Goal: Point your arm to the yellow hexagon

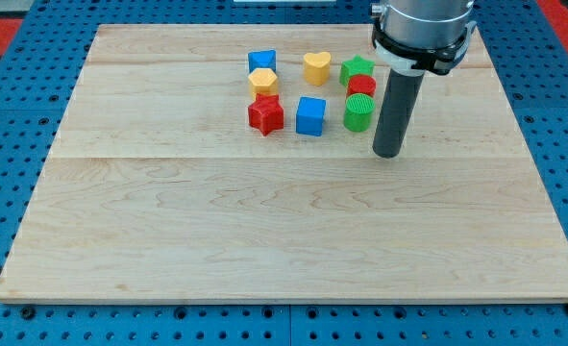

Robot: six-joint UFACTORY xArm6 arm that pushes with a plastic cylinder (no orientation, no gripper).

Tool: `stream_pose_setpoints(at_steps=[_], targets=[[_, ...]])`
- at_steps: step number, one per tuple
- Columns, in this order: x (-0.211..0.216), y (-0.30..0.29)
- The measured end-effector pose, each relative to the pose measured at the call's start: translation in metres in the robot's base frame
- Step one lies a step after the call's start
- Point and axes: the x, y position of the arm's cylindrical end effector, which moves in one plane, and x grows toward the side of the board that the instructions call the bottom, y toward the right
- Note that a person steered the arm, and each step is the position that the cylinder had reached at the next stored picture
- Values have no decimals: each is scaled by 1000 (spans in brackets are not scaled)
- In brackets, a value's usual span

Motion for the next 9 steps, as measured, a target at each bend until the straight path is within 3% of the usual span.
stream_pose_setpoints(at_steps=[3,4,5,6,7,9], targets=[[-13,-5],[-8,-50],[5,-137],[-12,-160],[-27,-241],[-73,-227]])
